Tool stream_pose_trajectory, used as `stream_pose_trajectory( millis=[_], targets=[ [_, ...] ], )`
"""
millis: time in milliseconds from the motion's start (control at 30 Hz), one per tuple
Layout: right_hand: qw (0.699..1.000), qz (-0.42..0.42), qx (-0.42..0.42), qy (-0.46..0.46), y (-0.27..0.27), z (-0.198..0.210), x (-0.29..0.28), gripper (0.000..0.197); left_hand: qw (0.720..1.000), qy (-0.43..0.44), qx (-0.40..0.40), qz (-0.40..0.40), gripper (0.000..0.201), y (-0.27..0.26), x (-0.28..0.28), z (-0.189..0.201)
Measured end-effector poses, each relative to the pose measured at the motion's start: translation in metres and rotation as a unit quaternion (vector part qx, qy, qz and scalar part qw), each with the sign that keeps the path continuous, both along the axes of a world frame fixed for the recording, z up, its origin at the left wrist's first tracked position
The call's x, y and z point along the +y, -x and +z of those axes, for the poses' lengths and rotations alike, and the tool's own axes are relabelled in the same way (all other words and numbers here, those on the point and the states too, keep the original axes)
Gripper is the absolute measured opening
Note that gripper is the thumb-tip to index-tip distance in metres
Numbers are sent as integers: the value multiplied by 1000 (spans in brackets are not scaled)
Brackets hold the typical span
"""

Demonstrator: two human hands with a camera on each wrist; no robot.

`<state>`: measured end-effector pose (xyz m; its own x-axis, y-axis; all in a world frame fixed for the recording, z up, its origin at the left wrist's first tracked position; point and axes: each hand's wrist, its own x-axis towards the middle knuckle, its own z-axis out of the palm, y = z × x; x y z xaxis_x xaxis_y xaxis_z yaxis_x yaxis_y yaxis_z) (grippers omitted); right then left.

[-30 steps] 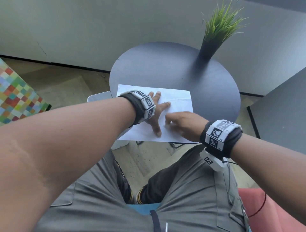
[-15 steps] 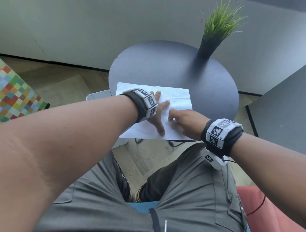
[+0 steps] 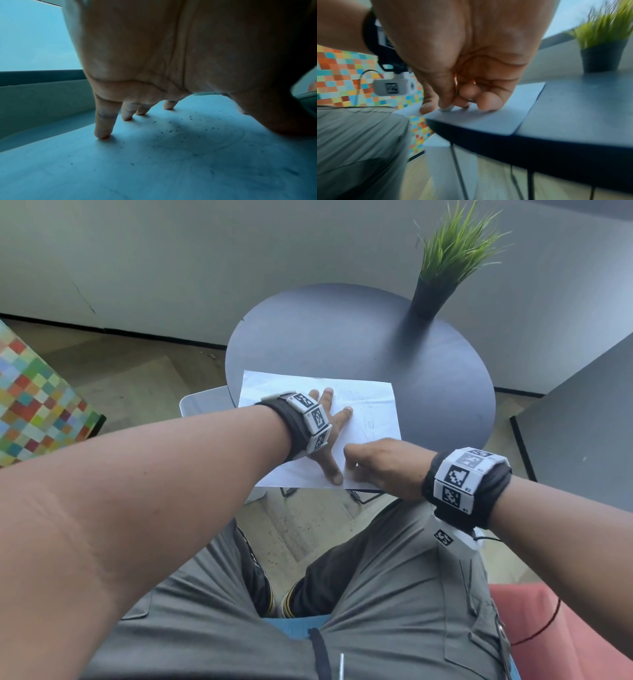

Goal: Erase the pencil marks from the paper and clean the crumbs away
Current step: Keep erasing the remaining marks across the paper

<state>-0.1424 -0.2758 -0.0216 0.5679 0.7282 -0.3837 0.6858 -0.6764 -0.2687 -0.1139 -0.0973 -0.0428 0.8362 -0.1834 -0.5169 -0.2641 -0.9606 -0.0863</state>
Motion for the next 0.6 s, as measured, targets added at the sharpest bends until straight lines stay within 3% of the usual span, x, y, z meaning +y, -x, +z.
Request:
stream_pose_trajectory(
  millis=[100, 267, 400, 533, 600],
  targets=[
    [992, -93, -77, -22, -15, 2, -3, 16, 1000, 4, 1, -2, 154, -1, 0, -1],
    [1000, 10, 19, 10, 0, 2, 4, 8, 1000, 2, 0, 2, 154, 0, 0, -4],
    [990, -105, -88, -31, -20, 1, -1, 19, 1000, 5, 2, 2, 153, -2, 1, -4],
    [1000, -7, -2, 4, -8, 1, 3, 10, 1000, -1, 0, -3, 156, 0, 1, -3],
    [1000, -25, -14, 12, -15, 2, 2, 12, 1000, 0, -1, -2, 154, -1, 0, -2]
  ],
)
